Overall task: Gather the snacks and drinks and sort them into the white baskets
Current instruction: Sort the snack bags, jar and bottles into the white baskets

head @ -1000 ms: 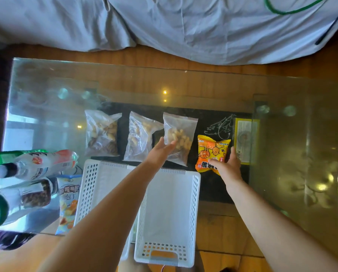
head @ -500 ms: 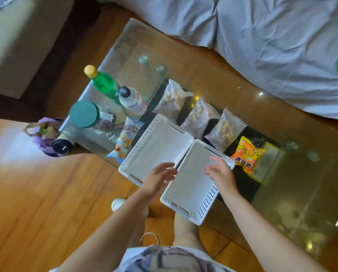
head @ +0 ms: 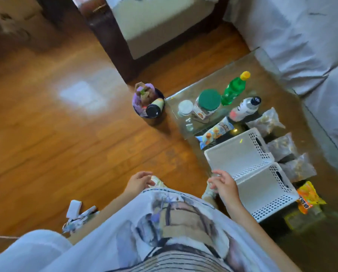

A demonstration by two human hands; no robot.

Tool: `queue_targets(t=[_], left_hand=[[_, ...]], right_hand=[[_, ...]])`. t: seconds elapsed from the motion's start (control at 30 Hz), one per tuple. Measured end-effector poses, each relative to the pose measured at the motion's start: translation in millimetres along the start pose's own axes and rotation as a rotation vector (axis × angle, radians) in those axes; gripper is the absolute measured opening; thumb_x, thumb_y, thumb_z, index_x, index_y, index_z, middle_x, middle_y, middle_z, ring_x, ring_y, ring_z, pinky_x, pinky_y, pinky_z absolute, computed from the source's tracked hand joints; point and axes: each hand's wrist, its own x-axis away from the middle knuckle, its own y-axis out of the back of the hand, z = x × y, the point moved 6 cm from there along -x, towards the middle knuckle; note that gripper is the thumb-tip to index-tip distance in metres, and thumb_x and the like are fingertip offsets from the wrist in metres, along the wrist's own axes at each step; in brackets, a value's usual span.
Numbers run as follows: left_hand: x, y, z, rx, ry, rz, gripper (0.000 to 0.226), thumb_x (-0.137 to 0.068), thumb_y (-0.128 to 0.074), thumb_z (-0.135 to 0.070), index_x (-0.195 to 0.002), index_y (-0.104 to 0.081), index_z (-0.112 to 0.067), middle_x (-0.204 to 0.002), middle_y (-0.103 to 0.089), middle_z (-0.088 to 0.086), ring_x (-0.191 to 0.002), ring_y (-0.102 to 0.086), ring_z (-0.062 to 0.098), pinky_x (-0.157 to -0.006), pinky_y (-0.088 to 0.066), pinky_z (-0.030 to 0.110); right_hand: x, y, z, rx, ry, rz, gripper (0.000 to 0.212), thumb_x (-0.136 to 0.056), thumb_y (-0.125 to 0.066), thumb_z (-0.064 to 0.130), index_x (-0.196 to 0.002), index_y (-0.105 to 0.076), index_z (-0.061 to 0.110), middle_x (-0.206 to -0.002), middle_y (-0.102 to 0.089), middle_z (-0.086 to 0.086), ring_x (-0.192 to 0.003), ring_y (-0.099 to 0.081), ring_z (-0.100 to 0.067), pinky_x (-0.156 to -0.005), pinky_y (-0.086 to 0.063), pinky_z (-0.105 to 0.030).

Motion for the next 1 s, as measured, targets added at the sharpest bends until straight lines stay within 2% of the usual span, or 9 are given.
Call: queue_targets(t=[0.27,0.4,0.5,0.6,0.7,0.77,0.83,0.93,1.0], left_hand=[[2,158,42,0.257,0.030,-0.210,0.028,-0.097,-0.043,-0.010,-0.120,-0.053,0.001,-0.076,-0.059,0.008,-0.061,-0.049,0.019,-0.053,-0.035,0.026],[2,209,61,0.428,0.026,-0.279,0.024,-0.098,-0.042,-0.015,-0.117,-0.056,-0.009,-0.083,-0.064,0.005,-0.066,-0.055,0.017,-0.055,-0.041,0.024],[-1,245,73,0.560,0.052,-0.355,0.019,-0.098,-0.043,-0.020,-0.110,-0.058,-0.018,-0.088,-0.065,0.002,-0.074,-0.059,0.016,-0.061,-0.047,0.024],[-9,285,82,0.727,0.059,-0.415,0.017,-0.098,-0.044,-0.019,-0.106,-0.058,-0.021,-0.087,-0.066,0.000,-0.075,-0.059,0.016,-0.063,-0.047,0.025],[-19,330,91,0.869,0.090,-0.489,0.018,-0.097,-0.045,-0.020,-0.109,-0.059,-0.020,-0.090,-0.066,0.001,-0.078,-0.060,0.018,-0.063,-0.047,0.026],[-25,360,98,0.958,0.139,-0.529,0.023,-0.098,-0.044,-0.019,-0.116,-0.057,-0.016,-0.099,-0.065,0.006,-0.082,-0.059,0.020,-0.063,-0.046,0.025],[-26,387,104,1.062,0.207,-0.568,0.027,-0.098,-0.044,-0.018,-0.121,-0.055,-0.011,-0.105,-0.061,0.010,-0.077,-0.057,0.020,-0.066,-0.048,0.030],[-21,421,111,1.202,0.280,-0.612,0.028,-0.097,-0.046,-0.020,-0.122,-0.054,-0.010,-0.114,-0.062,0.014,-0.086,-0.059,0.027,-0.097,-0.045,0.047],[-18,439,115,1.296,0.309,-0.640,0.029,-0.097,-0.047,-0.021,-0.123,-0.054,-0.010,-0.113,-0.062,0.015,-0.093,-0.059,0.029,-0.089,-0.049,0.042]], right_hand=[[14,-88,55,0.165,-0.035,0.029,0.026,-0.086,-0.051,-0.004,-0.109,-0.056,0.006,-0.076,-0.062,-0.011,-0.055,-0.051,-0.017,-0.041,-0.044,-0.014],[8,-131,88,0.345,-0.002,0.092,0.029,-0.087,-0.050,-0.007,-0.116,-0.054,-0.006,-0.090,-0.064,-0.016,-0.074,-0.058,-0.022,-0.062,-0.048,-0.016],[0,-172,116,0.505,-0.010,0.132,0.032,-0.087,-0.051,-0.005,-0.119,-0.055,-0.006,-0.120,-0.059,-0.024,-0.106,-0.056,-0.032,-0.088,-0.042,-0.034],[-14,-227,151,0.625,0.008,0.153,0.033,-0.087,-0.051,-0.005,-0.120,-0.055,-0.007,-0.121,-0.059,-0.024,-0.110,-0.055,-0.035,-0.088,-0.044,-0.035],[-27,-297,193,0.644,0.025,0.187,0.028,-0.089,-0.048,-0.007,-0.116,-0.055,-0.006,-0.104,-0.062,-0.024,-0.084,-0.058,-0.032,-0.059,-0.052,-0.017],[-36,-356,220,0.702,0.041,0.261,0.017,-0.090,-0.047,-0.005,-0.101,-0.057,0.004,-0.084,-0.057,-0.013,-0.062,-0.051,-0.017,-0.041,-0.041,-0.016],[-44,-418,245,0.766,0.017,0.342,0.016,-0.091,-0.043,-0.002,-0.087,-0.051,0.011,-0.069,-0.045,-0.007,-0.046,-0.041,-0.011,-0.039,-0.031,-0.020],[-41,-513,284,0.926,0.065,0.442,0.015,-0.094,-0.042,0.005,-0.105,-0.050,0.012,-0.060,-0.044,-0.004,-0.039,-0.039,-0.009,-0.034,-0.027,-0.017],[-31,-578,308,0.998,0.137,0.526,0.018,-0.094,-0.046,0.010,-0.111,-0.052,0.011,-0.068,-0.053,-0.005,-0.051,-0.048,-0.012,-0.042,-0.035,-0.019]])
